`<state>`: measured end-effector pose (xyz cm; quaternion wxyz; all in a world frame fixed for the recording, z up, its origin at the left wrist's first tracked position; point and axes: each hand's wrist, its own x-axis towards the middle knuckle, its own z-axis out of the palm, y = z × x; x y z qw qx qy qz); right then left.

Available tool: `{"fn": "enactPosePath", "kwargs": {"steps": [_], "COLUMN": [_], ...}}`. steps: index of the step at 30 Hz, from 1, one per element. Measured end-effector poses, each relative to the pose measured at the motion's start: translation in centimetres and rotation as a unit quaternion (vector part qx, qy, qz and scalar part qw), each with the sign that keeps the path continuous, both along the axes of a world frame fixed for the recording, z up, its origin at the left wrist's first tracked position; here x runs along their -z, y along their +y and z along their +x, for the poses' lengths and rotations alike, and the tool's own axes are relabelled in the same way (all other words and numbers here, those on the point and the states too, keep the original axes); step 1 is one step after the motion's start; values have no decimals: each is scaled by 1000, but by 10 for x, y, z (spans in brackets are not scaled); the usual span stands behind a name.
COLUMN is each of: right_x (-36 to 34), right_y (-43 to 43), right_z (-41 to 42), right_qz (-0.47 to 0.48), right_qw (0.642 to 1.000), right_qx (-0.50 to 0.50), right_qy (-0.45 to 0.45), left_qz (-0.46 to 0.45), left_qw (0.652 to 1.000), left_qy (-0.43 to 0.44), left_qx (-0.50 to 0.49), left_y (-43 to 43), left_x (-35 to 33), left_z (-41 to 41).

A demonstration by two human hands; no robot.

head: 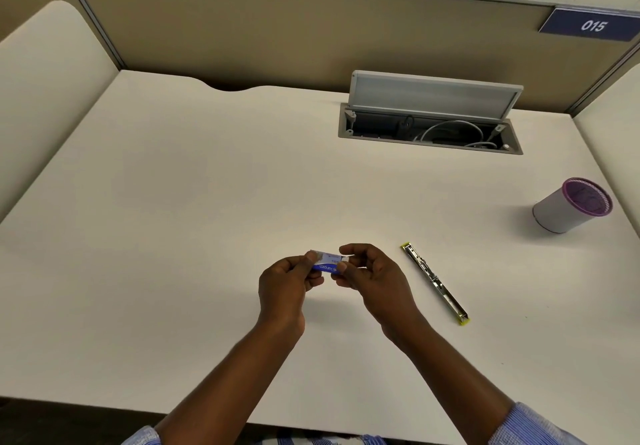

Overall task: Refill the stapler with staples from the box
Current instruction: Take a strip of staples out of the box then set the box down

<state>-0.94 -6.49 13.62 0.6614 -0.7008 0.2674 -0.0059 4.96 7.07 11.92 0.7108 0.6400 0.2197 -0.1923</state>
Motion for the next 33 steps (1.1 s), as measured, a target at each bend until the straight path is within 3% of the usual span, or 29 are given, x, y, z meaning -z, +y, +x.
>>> {"fn": "enactPosePath", "kwargs": {"steps": [11,18,20,25,29,33], "right_x": [2,0,-2,-10,-19,-25], "right_y": [-4,-6,-6,-8,-11,-12], "right_z": [-4,-9,-10,-12,-12,-13], "right_qz": [-32,-166,-253,-470,-548,-574], "right_qw": [999,985,965,868,813,784], "right_qx": [-5,-32,-50,-126,-159,-195], "right_qy": [-13,-37,-47,-99,-118,-135], "left_qz": [-23,-31,-30,-28,-23,-22], "left_qw": [999,999,999,999,999,1000], "left_qy": [20,26,24,24,22,19], "left_qx": [-13,-18,-18,-16,-11,-4], "left_y": [2,6,7,9,8,8], "left_x": [2,2,1,0,0,0], "left_z": [-2,-3,-3,-5,-8,-8]}}
